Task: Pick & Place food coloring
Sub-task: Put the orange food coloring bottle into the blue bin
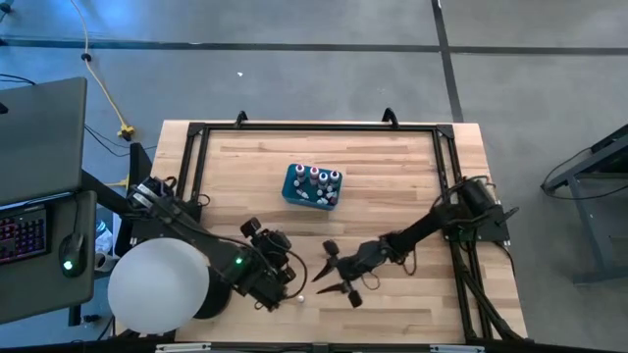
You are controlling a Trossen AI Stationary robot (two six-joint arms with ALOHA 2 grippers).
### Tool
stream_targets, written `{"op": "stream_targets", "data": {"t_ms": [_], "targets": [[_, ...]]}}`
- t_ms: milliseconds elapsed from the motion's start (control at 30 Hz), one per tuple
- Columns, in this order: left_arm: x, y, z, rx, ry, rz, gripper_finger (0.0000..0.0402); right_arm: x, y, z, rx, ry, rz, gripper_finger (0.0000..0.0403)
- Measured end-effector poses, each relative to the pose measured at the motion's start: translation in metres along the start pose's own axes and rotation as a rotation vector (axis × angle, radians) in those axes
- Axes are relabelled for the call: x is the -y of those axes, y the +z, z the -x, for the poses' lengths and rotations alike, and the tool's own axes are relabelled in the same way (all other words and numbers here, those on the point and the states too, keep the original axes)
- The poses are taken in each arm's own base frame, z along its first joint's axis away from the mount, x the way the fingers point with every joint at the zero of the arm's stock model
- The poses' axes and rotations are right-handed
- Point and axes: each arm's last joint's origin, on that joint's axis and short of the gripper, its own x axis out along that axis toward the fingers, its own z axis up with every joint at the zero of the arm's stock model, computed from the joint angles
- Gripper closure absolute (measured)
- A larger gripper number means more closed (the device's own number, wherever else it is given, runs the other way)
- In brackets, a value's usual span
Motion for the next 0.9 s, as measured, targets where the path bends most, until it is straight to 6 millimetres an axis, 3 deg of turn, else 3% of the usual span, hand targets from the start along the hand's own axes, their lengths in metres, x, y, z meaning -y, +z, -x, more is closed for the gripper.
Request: {"op": "stream_targets", "data": {"t_ms": [167, 467, 700, 900], "targets": [[-0.003, 0.012, 0.016, 0.046, -0.004, 0.004, 0.0257, 0.000, -0.011, -0.036, -0.048, 0.025, 0.000, 0.0256], [-0.004, 0.013, 0.016, 0.039, 0.000, 0.000, 0.0257, 0.004, -0.030, -0.080, -0.173, 0.001, -0.008, 0.0256], [-0.003, 0.012, 0.016, 0.018, -0.011, 0.000, 0.0257, 0.009, -0.051, -0.082, -0.288, -0.104, -0.001, 0.0269], [-0.003, 0.012, 0.016, 0.014, -0.012, -0.007, 0.0257, 0.009, -0.053, -0.081, -0.319, -0.121, 0.005, 0.0310]]}}
